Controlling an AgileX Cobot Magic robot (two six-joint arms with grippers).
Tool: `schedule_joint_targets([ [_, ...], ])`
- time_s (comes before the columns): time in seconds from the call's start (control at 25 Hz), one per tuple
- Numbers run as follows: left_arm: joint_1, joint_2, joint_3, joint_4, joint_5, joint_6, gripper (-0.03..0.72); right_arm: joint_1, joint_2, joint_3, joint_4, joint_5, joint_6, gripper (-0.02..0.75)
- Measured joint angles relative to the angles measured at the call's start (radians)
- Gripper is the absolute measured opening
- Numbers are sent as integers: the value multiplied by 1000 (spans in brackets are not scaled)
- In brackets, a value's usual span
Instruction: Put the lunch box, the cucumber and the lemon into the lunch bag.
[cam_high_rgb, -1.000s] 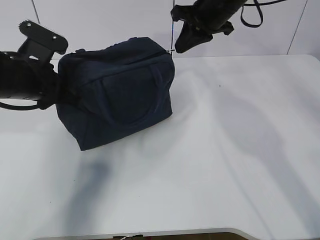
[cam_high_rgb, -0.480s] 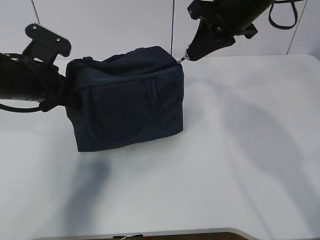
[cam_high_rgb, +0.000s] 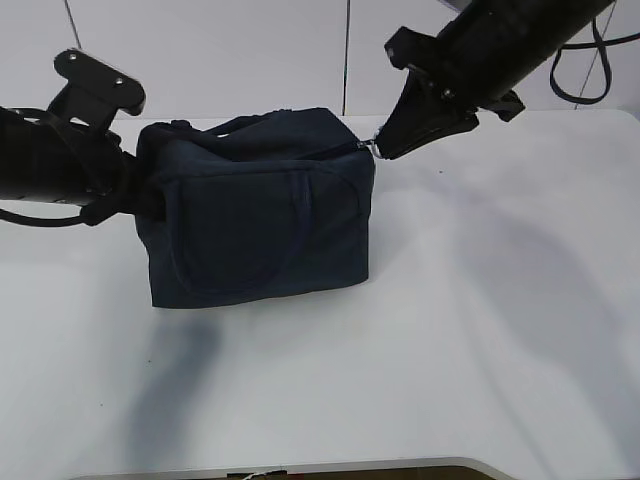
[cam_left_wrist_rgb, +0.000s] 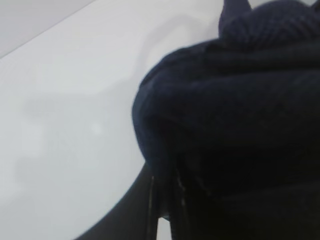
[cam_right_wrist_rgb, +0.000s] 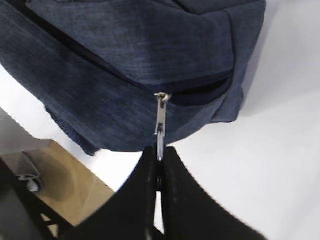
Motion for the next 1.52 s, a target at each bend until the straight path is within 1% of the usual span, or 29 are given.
schedule_joint_targets([
  [0.12,2,0,0,-2,2,0,-5,-2,0,0,43,-8,57,5],
  [0.24,4,0,0,-4,4,0,-1,-3,0,0,52,-24,82,5],
  [0.32,4,0,0,-4,4,0,29,-3,0,0,52,-28,86,5],
  [0.36,4,0,0,-4,4,0,67,-3,0,0,52,-31,86,5],
  [0.4,4,-7,0,-4,4,0,123,-3,0,0,50,-33,87,5],
  [0.48,6,-27,0,-6,4,0,263,-6,6,0,47,-32,87,5],
  [0.56,8,-57,0,-8,17,5,421,-6,15,0,44,-32,93,5],
  [0.64,8,-103,0,-8,43,7,500,-6,26,0,44,-32,94,5],
  [0.68,8,-125,0,-8,58,9,519,-6,28,0,44,-32,94,5],
  [0.76,8,-180,0,10,97,9,538,-6,31,0,39,-32,96,5],
  [0.8,9,-204,0,41,136,9,543,-6,31,0,39,-32,98,5],
  [0.96,9,-295,0,192,417,35,540,-6,31,0,37,-32,98,5],
  [1.0,9,-303,-2,209,488,50,538,-6,31,0,37,-32,98,5],
  [1.08,-6,-297,-24,231,569,89,531,-6,31,0,36,-28,98,5],
  [1.32,-46,-177,-200,260,711,117,519,-6,31,0,36,-2,94,5],
  [1.4,-62,-135,-242,299,753,96,519,-6,31,0,36,-2,94,5],
  [1.52,-78,-89,-281,396,810,62,510,-6,31,0,36,-2,94,5],
])
